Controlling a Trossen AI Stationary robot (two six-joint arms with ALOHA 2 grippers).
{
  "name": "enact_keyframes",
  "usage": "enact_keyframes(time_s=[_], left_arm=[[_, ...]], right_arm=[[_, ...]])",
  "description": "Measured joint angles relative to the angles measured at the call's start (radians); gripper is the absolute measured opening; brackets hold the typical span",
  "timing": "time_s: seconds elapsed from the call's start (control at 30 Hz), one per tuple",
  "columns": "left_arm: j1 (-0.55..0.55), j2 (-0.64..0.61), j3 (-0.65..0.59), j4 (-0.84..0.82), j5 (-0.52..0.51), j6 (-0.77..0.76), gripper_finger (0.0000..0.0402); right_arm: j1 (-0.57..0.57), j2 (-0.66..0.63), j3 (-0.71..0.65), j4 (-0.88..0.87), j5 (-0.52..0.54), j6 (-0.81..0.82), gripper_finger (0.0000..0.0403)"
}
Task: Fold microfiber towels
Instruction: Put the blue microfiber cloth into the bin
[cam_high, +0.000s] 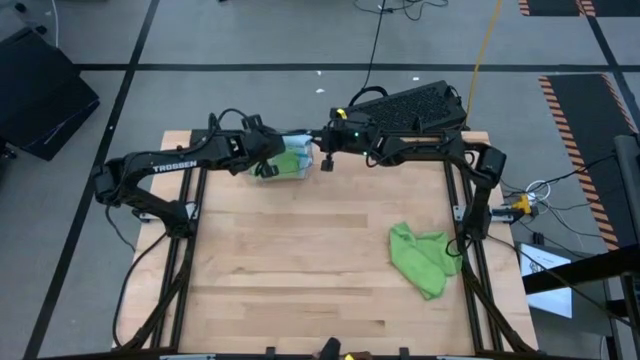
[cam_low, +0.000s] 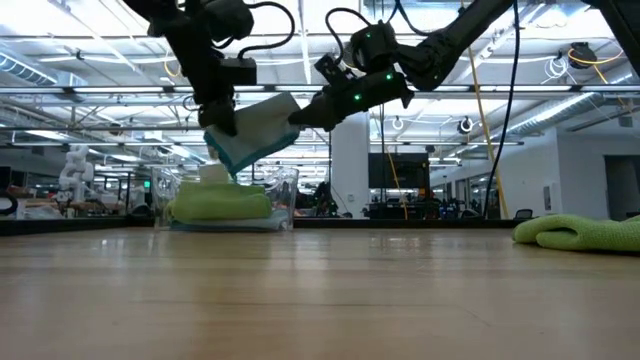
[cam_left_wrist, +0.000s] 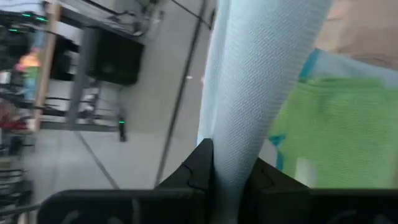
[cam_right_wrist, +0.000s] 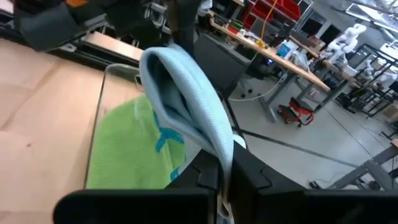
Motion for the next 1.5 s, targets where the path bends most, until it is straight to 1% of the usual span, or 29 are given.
enact_keyframes(time_s=[0.1, 0.13, 0.23, 0.3, 0.33, 0.43, 0.5, 0.6, 0.7, 0.8, 0.93, 1.0, 1.07, 1.13, 1.2, 1.27, 1.33, 1.43, 1.5], left_arm=[[0.008, 0.0, 0.0, 0.036, -0.011, 0.017, 0.0041], [0.012, 0.0, 0.0, 0.04, 0.008, 0.017, 0.0041], [0.034, 0.0, 0.0, 0.025, 0.118, 0.01, 0.0042], [0.05, 0.0, 0.0, 0.005, 0.183, 0.001, 0.0042], [0.055, 0.0, 0.0, -0.005, 0.201, -0.008, 0.0042], [0.069, 0.0, 0.0, -0.016, 0.211, -0.028, 0.0042], [0.078, 0.0, 0.0, -0.024, 0.251, -0.031, 0.0042], [0.09, 0.0, -0.012, -0.031, 0.319, -0.036, 0.0042], [0.1, 0.0, -0.049, -0.022, 0.321, -0.037, 0.0048], [0.103, 0.0, -0.088, 0.022, 0.305, -0.045, 0.0067], [0.102, 0.001, -0.116, 0.046, 0.318, -0.054, 0.0085], [0.102, 0.001, -0.121, 0.047, 0.311, -0.063, 0.0086], [0.103, 0.001, -0.122, 0.047, 0.306, -0.072, 0.0078], [0.102, 0.001, -0.123, 0.047, 0.295, -0.081, 0.0062], [0.101, 0.001, -0.123, 0.046, 0.272, -0.08, 0.0035], [0.092, 0.001, -0.122, 0.047, 0.219, -0.079, 0.0015], [0.078, 0.001, -0.122, 0.052, 0.156, -0.071, 0.0015], [0.048, 0.001, -0.122, 0.058, 0.027, -0.03, 0.0016], [0.029, 0.001, -0.122, 0.051, -0.053, -0.005, 0.0011]], right_arm=[[-0.012, 0.0, 0.0, 0.006, -0.004, 0.0, 0.0007], [-0.016, 0.0, 0.0, 0.006, -0.013, 0.0, 0.0007], [-0.024, 0.0, 0.0, -0.001, -0.052, 0.011, 0.0007], [-0.029, 0.0, 0.0, -0.003, -0.056, 0.016, 0.0007], [-0.029, 0.0, 0.0, -0.006, -0.056, 0.016, 0.0007], [-0.029, 0.0, 0.0, -0.008, -0.058, 0.017, 0.0007], [-0.029, 0.0, 0.0, -0.007, -0.081, 0.018, 0.0007], [-0.029, 0.0, 0.0, -0.012, -0.083, 0.022, 0.0007], [-0.027, 0.0, 0.0, -0.018, -0.083, 0.023, 0.0007], [-0.028, 0.0, 0.0, -0.016, -0.083, 0.023, 0.0007], [-0.028, 0.0, 0.0, -0.018, -0.083, 0.024, 0.0007], [-0.028, 0.0, 0.0, -0.017, -0.083, 0.031, 0.0007], [-0.028, 0.0, 0.0, -0.017, -0.083, 0.031, 0.0006], [-0.028, 0.0, 0.0, -0.017, -0.083, 0.031, 0.0006], [-0.028, 0.0, 0.0, -0.017, -0.083, 0.031, 0.0006], [-0.028, 0.0, 0.0, -0.02, -0.084, 0.043, 0.0006], [-0.028, 0.0, 0.0, -0.021, -0.094, 0.045, 0.0006], [-0.028, 0.015, 0.0, 0.004, -0.146, 0.041, 0.0006], [-0.028, 0.035, 0.0, 0.024, -0.16, 0.041, 0.0006]])
